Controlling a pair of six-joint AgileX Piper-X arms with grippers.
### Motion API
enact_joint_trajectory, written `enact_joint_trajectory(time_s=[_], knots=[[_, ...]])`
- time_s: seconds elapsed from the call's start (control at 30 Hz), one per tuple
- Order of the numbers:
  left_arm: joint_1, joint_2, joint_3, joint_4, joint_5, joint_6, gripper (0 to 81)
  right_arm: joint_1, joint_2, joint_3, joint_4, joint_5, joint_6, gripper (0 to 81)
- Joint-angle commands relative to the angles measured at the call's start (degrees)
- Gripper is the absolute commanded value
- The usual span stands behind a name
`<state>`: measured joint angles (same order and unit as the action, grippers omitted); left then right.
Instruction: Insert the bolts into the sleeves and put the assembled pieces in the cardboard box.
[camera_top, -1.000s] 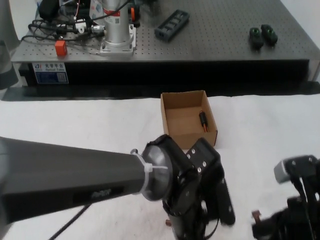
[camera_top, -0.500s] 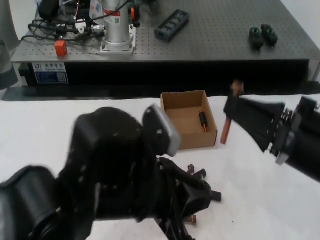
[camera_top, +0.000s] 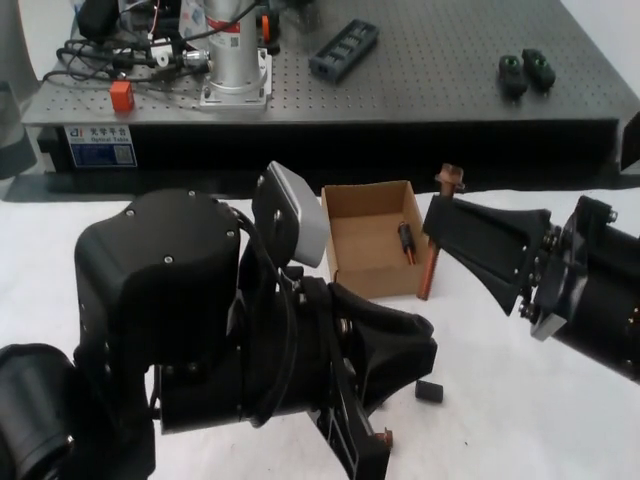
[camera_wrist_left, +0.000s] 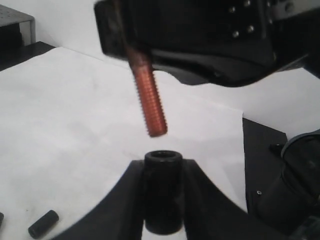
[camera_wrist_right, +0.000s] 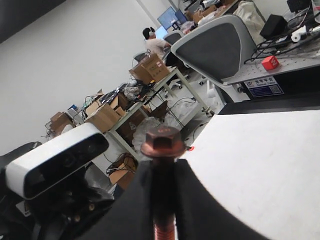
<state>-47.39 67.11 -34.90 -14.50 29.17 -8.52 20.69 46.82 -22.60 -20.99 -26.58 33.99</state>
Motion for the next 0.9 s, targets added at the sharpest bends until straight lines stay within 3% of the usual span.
enact_joint_trajectory(time_s=[0.0,0.5,0.73,0.83,0.87], knots=[[0.1,-0.5,-0.1,-2.5,-0.5,-0.8,0.7,0.2,0.0,-0.2,0.8,-0.6,0.3,2.1],[0.1,-0.5,-0.1,-2.4,-4.6,-3.0,0.7,0.2,0.0,-0.2,2.7,-0.6,-0.3,2.1],[0.1,-0.5,-0.1,-5.2,-4.5,-3.0,0.7,0.2,0.0,-0.2,4.0,-4.4,-0.6,1.2],[0.1,-0.5,-0.1,-7.3,-5.7,-3.0,0.7,0.2,0.0,-0.2,3.5,-4.4,-0.6,15.5],[0.1,-0.5,-0.1,-7.6,-6.5,-3.0,0.7,0.2,0.0,-0.2,3.5,-4.4,-0.6,25.5]])
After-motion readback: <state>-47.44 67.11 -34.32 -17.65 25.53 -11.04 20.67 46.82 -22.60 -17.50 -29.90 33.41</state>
